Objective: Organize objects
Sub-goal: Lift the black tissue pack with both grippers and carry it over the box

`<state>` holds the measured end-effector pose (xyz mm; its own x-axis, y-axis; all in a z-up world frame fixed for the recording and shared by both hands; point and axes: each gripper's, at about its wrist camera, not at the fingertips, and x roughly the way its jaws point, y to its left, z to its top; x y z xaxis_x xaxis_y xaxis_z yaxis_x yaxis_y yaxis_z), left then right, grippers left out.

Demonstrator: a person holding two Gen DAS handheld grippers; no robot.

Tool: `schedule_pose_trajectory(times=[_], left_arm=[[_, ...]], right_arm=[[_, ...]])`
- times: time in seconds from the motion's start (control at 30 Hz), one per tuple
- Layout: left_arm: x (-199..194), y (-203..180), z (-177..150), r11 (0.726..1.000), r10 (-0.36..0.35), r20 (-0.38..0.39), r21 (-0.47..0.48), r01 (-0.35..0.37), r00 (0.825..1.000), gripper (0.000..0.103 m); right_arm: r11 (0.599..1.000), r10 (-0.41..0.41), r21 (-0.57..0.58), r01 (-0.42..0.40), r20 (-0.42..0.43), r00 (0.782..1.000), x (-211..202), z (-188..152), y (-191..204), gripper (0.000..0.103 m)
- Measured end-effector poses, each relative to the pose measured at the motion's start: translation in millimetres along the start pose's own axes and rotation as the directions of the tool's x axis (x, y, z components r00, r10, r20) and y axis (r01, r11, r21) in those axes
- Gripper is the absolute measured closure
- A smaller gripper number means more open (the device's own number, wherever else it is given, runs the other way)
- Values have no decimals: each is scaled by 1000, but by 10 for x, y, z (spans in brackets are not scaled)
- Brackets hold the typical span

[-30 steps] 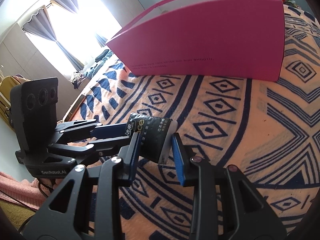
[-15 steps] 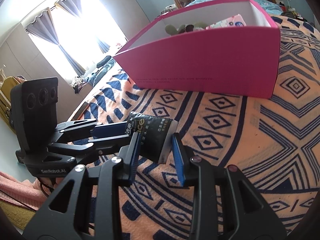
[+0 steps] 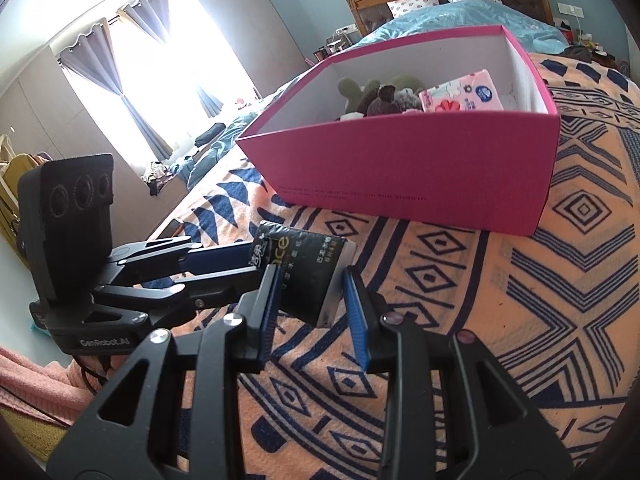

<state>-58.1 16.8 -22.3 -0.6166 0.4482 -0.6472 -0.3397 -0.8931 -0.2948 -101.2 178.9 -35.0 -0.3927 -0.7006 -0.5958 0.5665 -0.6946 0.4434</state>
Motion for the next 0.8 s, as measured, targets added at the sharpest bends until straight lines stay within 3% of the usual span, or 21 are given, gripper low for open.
schedule_pose_trajectory(times=[0.8], left_arm=[[-98,-24,252,999,11,61,42,-14,998,72]], right_arm=[[999,-11,-42,14,50,999,-76,250,68,68]])
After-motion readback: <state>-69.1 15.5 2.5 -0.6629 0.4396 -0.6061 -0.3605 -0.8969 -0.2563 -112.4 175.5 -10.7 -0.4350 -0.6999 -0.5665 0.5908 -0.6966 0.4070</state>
